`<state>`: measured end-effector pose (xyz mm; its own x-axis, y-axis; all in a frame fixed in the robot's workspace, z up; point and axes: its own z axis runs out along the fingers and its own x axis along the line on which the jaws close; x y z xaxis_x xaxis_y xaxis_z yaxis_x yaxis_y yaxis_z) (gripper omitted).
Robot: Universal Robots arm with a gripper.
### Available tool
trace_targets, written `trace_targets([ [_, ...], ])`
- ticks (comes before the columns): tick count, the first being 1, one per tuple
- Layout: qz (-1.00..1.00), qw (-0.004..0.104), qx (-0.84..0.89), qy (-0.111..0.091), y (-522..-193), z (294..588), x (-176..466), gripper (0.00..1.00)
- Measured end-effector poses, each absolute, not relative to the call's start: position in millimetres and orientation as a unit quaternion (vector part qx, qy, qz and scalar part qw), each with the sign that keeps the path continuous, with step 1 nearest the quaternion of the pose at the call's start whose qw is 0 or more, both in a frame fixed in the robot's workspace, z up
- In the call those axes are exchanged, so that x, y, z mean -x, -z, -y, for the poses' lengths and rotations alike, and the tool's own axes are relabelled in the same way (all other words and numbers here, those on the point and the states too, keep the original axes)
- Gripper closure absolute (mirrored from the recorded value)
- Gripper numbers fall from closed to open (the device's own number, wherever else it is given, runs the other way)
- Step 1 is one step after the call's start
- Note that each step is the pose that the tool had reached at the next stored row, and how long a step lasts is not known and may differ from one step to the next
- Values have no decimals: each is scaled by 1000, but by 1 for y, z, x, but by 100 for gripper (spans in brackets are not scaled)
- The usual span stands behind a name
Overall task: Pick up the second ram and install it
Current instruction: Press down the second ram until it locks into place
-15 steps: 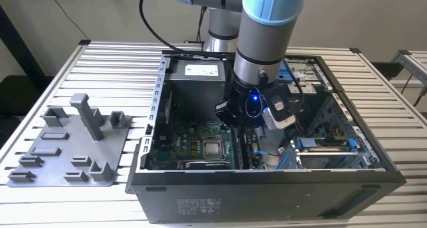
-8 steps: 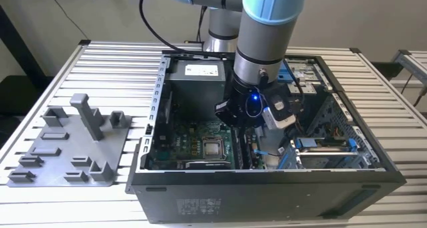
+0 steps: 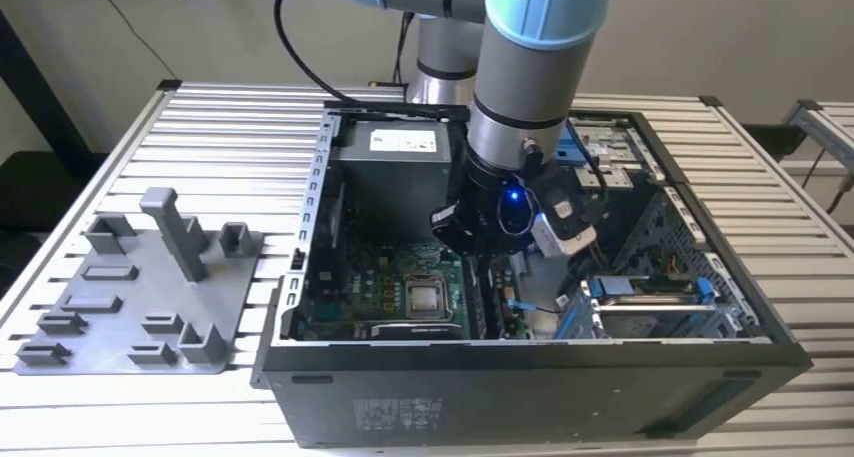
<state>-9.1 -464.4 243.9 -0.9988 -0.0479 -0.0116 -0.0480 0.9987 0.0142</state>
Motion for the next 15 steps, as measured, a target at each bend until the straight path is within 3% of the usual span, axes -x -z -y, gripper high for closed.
trace_targets([
  [15, -987, 5, 160, -8, -244, 464, 9, 89],
])
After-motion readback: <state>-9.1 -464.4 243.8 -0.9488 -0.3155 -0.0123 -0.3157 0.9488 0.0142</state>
